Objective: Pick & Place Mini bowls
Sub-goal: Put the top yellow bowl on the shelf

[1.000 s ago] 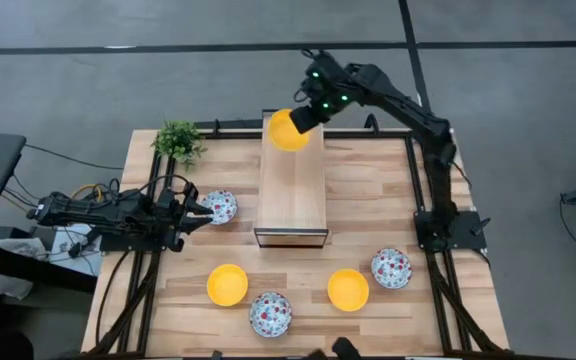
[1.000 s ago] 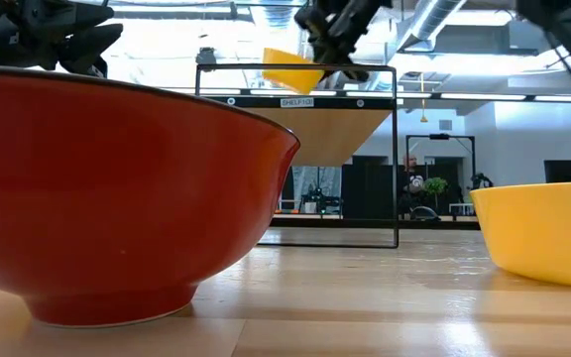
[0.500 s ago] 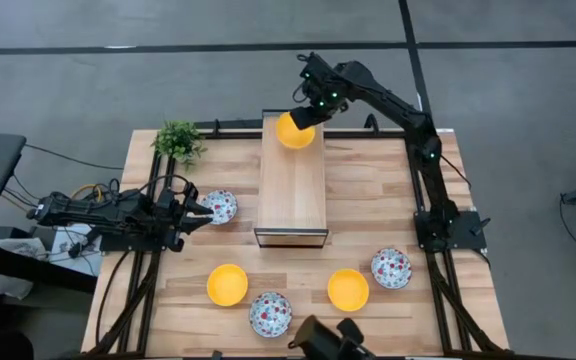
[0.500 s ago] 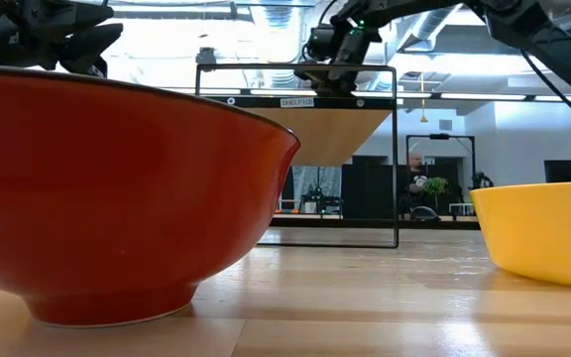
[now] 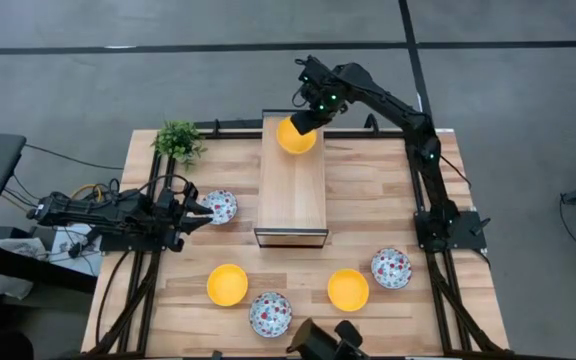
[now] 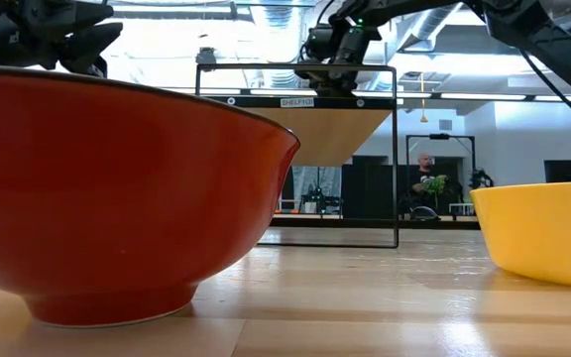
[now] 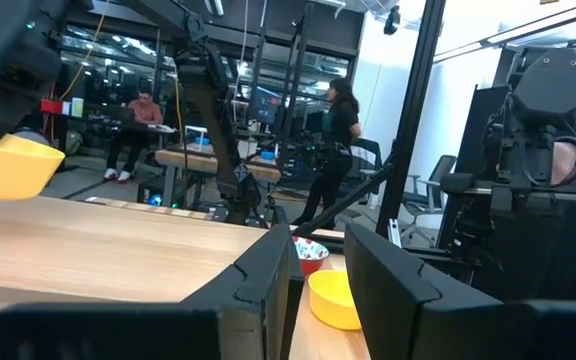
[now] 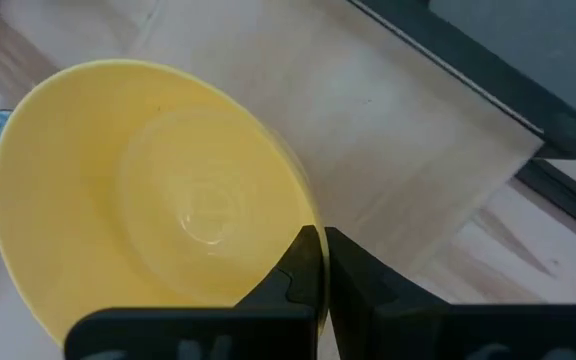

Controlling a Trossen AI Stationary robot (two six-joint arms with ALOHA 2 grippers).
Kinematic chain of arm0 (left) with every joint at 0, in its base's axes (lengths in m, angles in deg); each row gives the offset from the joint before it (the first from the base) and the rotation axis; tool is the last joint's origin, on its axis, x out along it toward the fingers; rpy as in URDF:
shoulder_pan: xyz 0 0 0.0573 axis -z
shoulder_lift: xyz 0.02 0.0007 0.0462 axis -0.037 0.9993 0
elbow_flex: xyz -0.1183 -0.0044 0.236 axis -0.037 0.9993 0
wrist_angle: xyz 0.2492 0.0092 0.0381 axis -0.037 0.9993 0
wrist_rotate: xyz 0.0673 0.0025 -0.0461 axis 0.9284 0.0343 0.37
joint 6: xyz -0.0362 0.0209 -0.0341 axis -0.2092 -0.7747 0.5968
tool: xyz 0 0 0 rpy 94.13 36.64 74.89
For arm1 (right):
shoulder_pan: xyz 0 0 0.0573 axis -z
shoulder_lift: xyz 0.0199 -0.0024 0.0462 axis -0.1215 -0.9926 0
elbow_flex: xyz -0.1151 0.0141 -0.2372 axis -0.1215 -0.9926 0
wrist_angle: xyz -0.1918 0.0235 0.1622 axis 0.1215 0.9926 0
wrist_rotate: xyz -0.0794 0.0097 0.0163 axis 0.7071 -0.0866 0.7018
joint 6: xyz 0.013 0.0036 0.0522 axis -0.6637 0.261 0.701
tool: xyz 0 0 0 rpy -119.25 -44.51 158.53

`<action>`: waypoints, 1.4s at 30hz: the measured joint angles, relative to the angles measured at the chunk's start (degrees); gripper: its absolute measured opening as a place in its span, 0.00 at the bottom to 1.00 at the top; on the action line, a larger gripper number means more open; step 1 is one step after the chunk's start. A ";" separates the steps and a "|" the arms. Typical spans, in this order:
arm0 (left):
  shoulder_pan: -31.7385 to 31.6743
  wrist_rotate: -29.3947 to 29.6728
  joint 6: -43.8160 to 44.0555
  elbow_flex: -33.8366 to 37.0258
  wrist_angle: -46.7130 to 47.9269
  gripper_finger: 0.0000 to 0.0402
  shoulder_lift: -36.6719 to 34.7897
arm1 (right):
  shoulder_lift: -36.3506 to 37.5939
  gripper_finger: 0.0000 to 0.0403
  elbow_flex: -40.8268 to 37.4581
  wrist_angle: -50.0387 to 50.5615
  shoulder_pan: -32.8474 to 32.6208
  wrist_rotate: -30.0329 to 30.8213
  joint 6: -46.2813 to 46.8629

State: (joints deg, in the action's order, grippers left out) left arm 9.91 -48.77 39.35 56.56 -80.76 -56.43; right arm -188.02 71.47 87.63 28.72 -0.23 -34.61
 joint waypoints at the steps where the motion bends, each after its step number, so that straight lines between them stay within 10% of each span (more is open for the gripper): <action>1: 0.00 0.00 0.01 0.00 -0.04 0.25 0.00 | 0.00 0.00 0.00 -0.03 -0.10 0.11 -0.50; 42: -0.02 0.00 0.21 0.00 -0.58 0.25 0.04 | -2.71 0.06 0.00 0.38 -2.84 2.75 -0.84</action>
State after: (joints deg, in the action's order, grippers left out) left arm 9.89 -48.77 39.56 56.56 -81.34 -56.39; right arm -190.73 71.47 88.01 25.88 2.51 -35.45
